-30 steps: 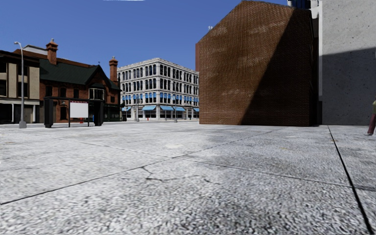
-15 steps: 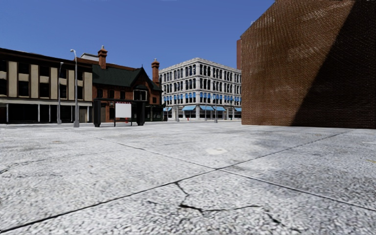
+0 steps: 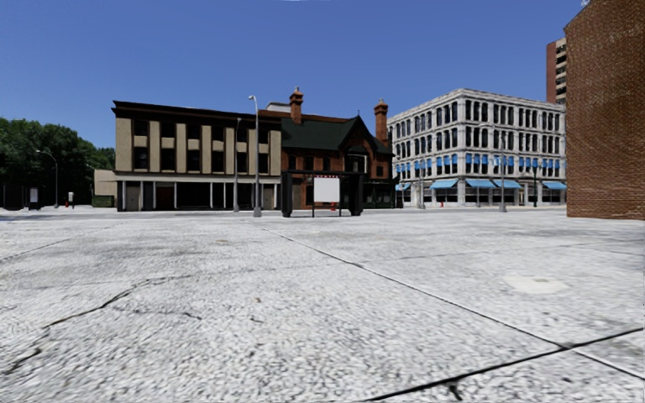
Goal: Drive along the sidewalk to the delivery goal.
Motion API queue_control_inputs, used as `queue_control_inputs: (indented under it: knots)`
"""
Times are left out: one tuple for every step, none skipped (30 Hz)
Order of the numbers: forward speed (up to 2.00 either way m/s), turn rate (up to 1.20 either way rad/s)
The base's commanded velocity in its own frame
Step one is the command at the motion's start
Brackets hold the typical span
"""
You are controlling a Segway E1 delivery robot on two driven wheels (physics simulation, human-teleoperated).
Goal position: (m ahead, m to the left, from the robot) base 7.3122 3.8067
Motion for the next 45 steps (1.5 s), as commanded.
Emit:
queue_control_inputs:
  knots:
    - [1.61,0.80]
    - [1.61,0.80]
    - [1.61,0.80]
    - [1.61,0.80]
    - [1.61,0.80]
    - [1.61,0.80]
    - [1.61,0.80]
    - [1.61,0.80]
    - [1.61,0.80]
    - [1.61,0.80]
    - [1.61,0.80]
    - [1.61,0.80]
    - [1.61,0.80]
    - [1.61,0.80]
    - [1.61,0.80]
    - [1.61,0.80]
    - [1.61,0.80]
    - [1.61,0.80]
    - [1.61,0.80]
    - [1.61,0.80]
    - [1.61,0.80]
    - [1.61,0.80]
    - [1.61,0.80]
    - [1.61,0.80]
    - [1.61,0.80]
    - [1.61,0.80]
    - [1.61,0.80]
    - [1.61,0.80]
    - [1.61,0.80]
    - [1.61,0.80]
    - [1.61,0.80]
    - [1.61,0.80]
    - [1.61,0.72]
    - [1.61,0.55]
    - [1.61,0.39]
    - [1.61,0.39]
    - [1.61,0.14]
    - [1.61,0.02]
    - [1.61,0.00]
    - [1.61,0.00]
    - [1.61,0.00]
    - [1.61,0.00]
    - [1.61,0.00]
    - [1.61,0.00]
    - [1.61,0.00]
